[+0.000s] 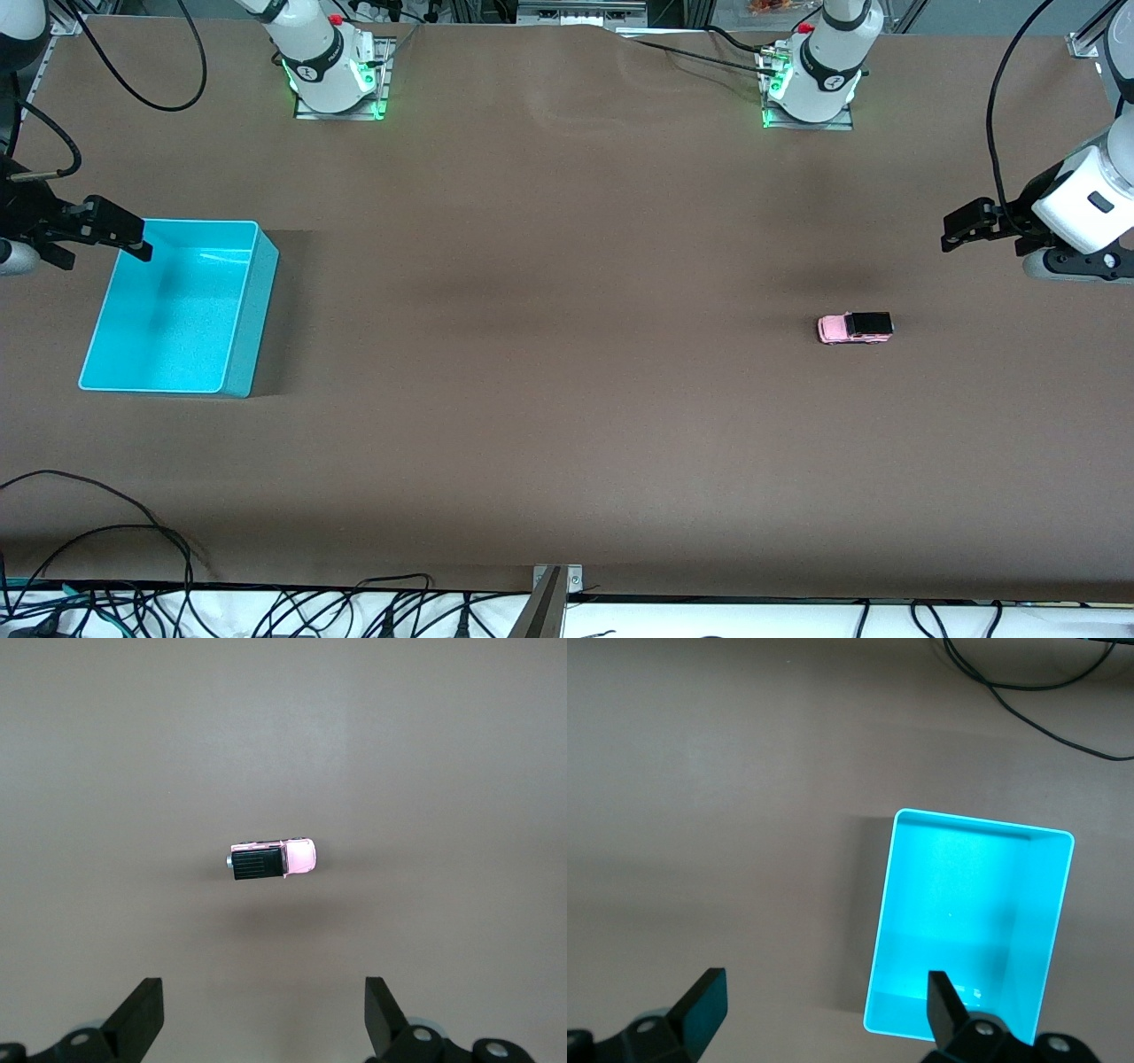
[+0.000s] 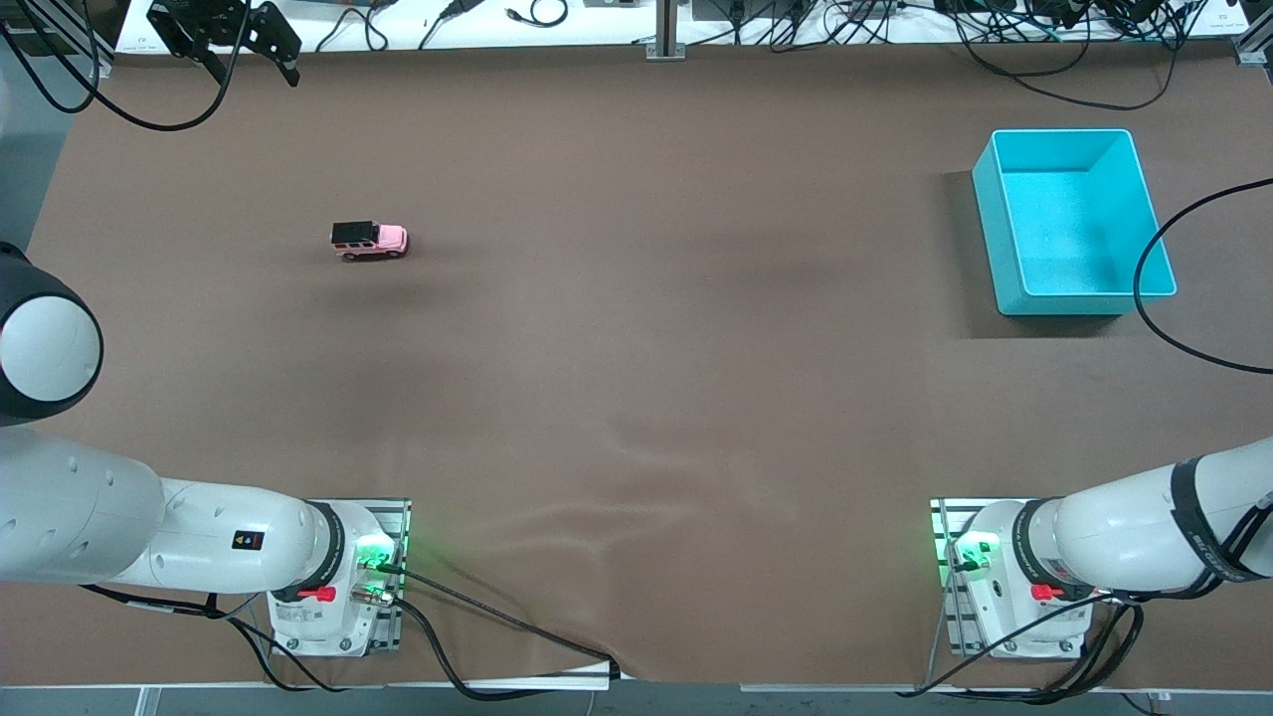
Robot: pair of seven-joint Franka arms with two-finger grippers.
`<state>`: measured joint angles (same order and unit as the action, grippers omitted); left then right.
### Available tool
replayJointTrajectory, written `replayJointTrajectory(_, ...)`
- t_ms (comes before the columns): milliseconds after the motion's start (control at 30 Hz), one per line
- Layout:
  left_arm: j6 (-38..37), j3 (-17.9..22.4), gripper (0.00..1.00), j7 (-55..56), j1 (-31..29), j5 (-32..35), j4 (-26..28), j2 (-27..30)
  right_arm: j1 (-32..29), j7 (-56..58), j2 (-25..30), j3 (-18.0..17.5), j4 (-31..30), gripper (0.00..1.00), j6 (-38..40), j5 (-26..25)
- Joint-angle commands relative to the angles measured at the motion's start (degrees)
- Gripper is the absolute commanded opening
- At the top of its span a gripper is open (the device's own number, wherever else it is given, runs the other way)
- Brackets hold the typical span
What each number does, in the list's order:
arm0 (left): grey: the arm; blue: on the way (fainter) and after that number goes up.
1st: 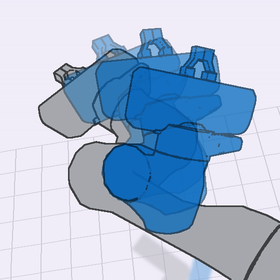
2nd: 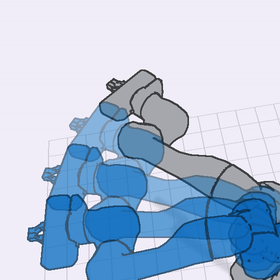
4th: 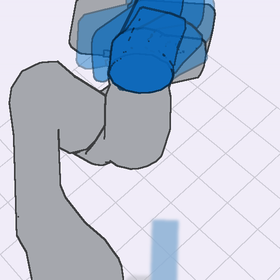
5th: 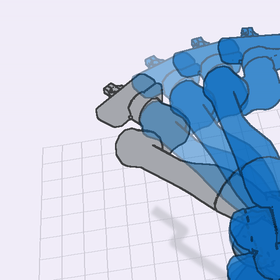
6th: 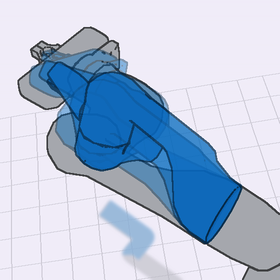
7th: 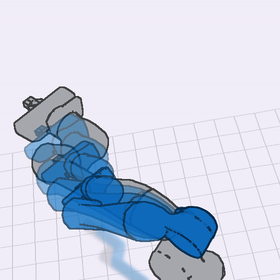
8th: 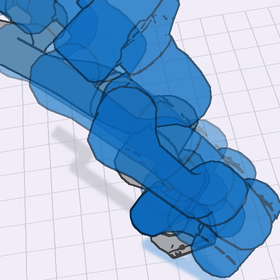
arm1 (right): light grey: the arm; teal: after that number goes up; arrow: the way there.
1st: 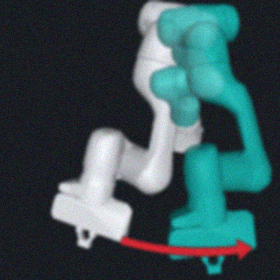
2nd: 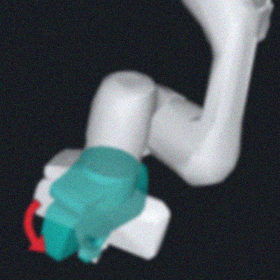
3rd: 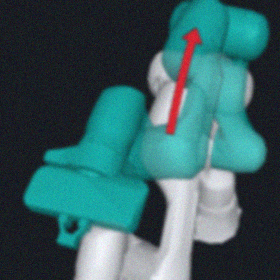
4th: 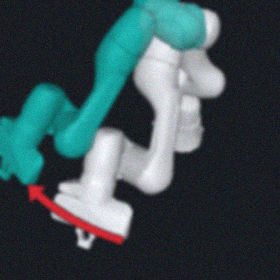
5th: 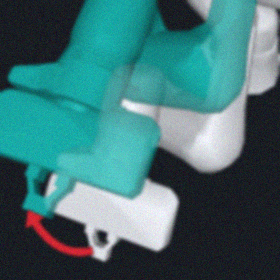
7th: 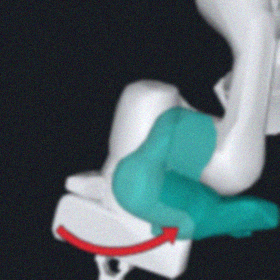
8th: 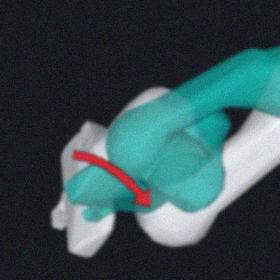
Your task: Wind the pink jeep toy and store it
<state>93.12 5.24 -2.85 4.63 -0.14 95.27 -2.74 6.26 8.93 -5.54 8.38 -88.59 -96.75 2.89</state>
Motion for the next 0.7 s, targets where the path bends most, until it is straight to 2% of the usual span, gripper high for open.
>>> replayJointTrajectory(0, -0.3, -0.1, 1.00, 0.5, -0.1, 1.3, -1.0, -0.3, 0.0, 0.7, 0.0, 0.1, 0.9, 1.00, 0.2, -0.2)
replayJointTrajectory(367, -0.3, -0.1, 1.00, 1.3, -0.2, 1.4, -1.0, -3.3, 0.1, 0.7, -0.1, 0.0, 0.9, 1.00, 0.2, -0.2)
replayJointTrajectory(667, -0.2, 0.0, 1.00, 11.9, -0.1, 1.4, -1.0, -6.6, 0.2, 0.7, -0.1, 0.0, 0.9, 1.00, 0.2, -0.2)
